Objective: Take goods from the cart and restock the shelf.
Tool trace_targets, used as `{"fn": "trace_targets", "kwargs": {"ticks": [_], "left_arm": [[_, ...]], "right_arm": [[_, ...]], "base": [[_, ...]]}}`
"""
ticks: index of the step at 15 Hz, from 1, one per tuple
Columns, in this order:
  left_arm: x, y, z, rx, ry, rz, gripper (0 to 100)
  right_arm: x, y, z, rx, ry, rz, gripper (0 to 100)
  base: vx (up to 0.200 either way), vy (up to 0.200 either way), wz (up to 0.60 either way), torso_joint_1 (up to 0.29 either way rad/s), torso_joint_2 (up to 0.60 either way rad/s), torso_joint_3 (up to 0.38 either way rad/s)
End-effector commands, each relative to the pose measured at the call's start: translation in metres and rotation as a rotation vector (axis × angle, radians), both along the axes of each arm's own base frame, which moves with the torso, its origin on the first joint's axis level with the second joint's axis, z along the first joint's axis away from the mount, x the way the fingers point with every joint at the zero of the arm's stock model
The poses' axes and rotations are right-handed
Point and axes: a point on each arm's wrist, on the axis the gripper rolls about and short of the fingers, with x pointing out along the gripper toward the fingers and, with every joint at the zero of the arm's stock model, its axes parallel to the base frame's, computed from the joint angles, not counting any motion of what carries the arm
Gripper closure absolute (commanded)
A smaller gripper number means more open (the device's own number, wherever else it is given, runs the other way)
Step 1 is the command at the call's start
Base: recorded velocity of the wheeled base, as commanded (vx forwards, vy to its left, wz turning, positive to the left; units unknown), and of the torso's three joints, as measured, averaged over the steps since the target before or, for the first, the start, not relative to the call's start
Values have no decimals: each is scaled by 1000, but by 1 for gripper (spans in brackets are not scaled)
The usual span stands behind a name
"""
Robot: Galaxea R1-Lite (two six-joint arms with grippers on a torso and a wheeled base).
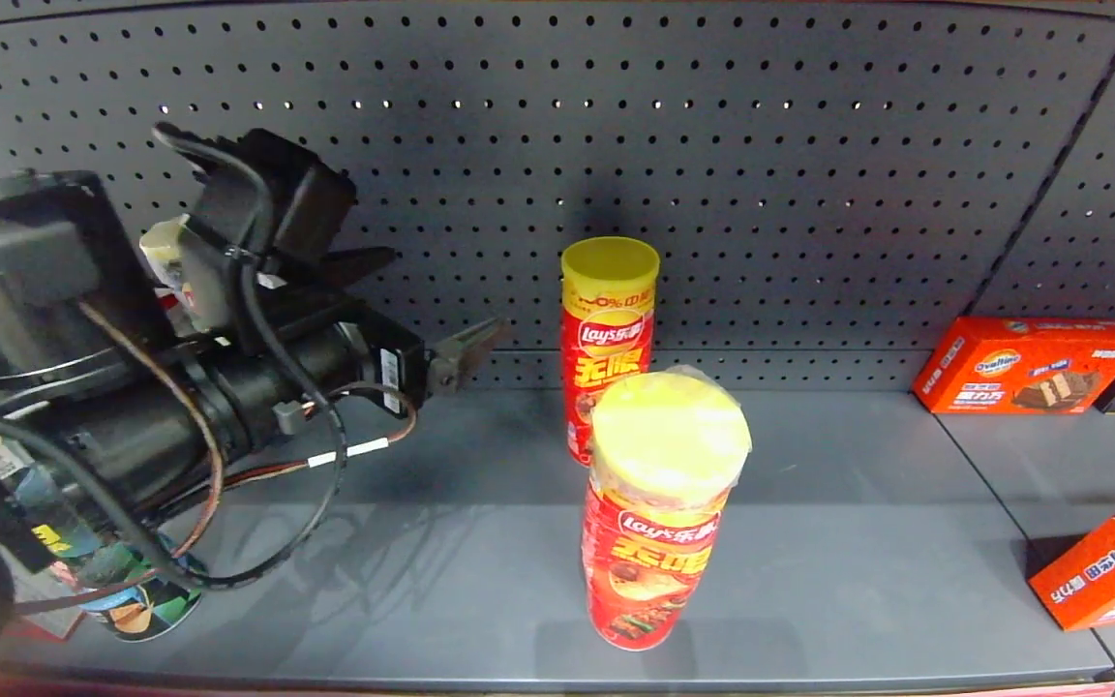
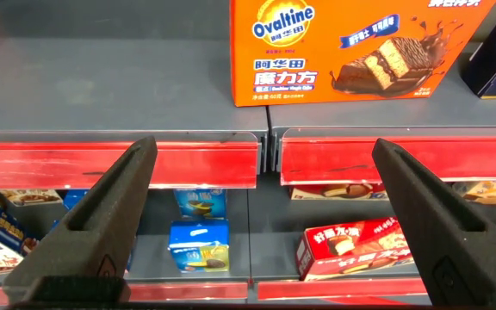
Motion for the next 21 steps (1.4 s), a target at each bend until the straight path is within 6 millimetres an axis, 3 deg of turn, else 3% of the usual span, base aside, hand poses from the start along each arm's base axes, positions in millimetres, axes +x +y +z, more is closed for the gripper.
{"fn": "trace_targets", "kwargs": {"ticks": [1, 7, 11, 12, 14, 17, 20, 21], "left_arm": [[-32, 17, 11, -37, -49, -9, 0], [-121, 47, 10, -135, -122, -175, 0], [-188, 105, -13, -103, -147, -97, 0], [-206, 120, -33, -104, -163, -21, 0], [-214, 126, -53, -96, -166, 88, 0], [-236, 132, -93, -99, -226, 399, 0], [-247, 128, -133, -120, -238, 425, 0], [-249, 127, -138, -115, -222, 400, 0]], "right_arm": [[0, 0, 0, -1, 0, -1, 0], [0, 0, 0, -1, 0, -1, 0], [0, 0, 0, -1, 0, -1, 0], [0, 0, 0, -1, 0, -1, 0], [0, 0, 0, -1, 0, -1, 0], [0, 0, 0, -1, 0, -1, 0], [0, 0, 0, -1, 0, -1, 0], [0, 0, 0, -1, 0, -1, 0]], "base": [[0, 0, 0, 0, 0, 0], [0, 0, 0, 0, 0, 0], [0, 0, 0, 0, 0, 0], [0, 0, 0, 0, 0, 0], [0, 0, 0, 0, 0, 0], [0, 0, 0, 0, 0, 0], [0, 0, 0, 0, 0, 0], [0, 0, 0, 0, 0, 0]]}}
